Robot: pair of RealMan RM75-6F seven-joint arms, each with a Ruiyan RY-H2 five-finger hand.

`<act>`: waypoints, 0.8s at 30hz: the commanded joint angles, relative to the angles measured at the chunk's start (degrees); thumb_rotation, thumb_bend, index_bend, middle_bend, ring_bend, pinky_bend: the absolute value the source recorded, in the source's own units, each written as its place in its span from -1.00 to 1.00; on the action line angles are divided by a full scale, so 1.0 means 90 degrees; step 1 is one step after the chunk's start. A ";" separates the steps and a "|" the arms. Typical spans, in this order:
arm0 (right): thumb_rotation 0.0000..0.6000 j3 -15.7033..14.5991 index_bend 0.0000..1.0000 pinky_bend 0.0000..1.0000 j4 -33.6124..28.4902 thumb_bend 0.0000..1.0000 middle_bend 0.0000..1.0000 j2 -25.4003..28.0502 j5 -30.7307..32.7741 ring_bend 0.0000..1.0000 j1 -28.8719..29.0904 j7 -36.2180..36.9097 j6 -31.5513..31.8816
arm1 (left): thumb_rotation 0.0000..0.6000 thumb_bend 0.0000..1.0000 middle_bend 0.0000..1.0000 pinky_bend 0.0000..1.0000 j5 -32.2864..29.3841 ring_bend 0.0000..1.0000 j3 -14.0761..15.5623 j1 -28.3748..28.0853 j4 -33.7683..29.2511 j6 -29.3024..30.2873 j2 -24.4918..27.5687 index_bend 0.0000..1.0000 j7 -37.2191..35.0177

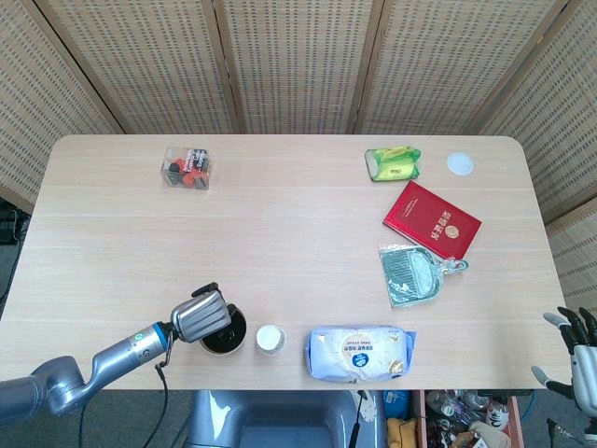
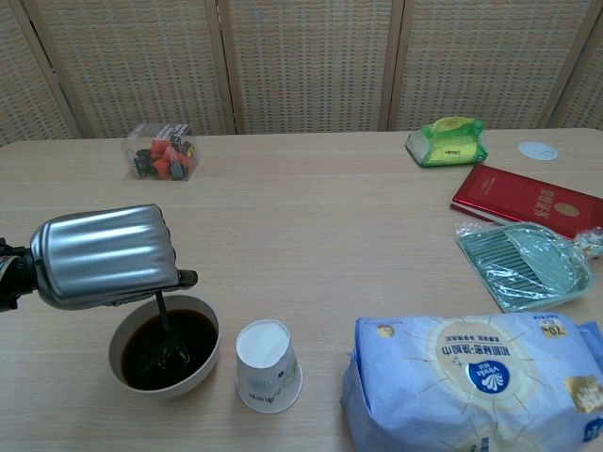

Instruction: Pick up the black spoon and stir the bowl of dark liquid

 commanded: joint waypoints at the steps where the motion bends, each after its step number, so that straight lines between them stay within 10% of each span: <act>1: 1.00 0.0003 -0.48 -0.62 0.0006 -0.63 -0.54 -0.0004 0.0007 -0.87 0.0009 0.0014 -0.0021 | 1.00 -0.13 0.77 0.57 -0.0048 0.59 -0.0033 0.0017 -0.0060 -0.0034 0.0025 0.30 0.0063; 11: 1.00 0.0010 -0.48 -0.62 0.0022 -0.63 -0.54 -0.0001 0.0026 -0.87 0.0022 0.0055 -0.0062 | 1.00 -0.53 0.77 0.57 -0.0117 0.59 -0.0072 0.0060 -0.0204 -0.0090 0.0042 0.22 0.0210; 24: 1.00 0.0028 -0.48 -0.62 0.0024 -0.63 -0.54 0.0022 -0.0034 -0.87 0.0079 0.0049 -0.0086 | 1.00 -0.56 0.75 0.57 -0.0496 0.59 -0.0315 0.0456 -0.0885 0.0612 0.0487 0.08 -0.0293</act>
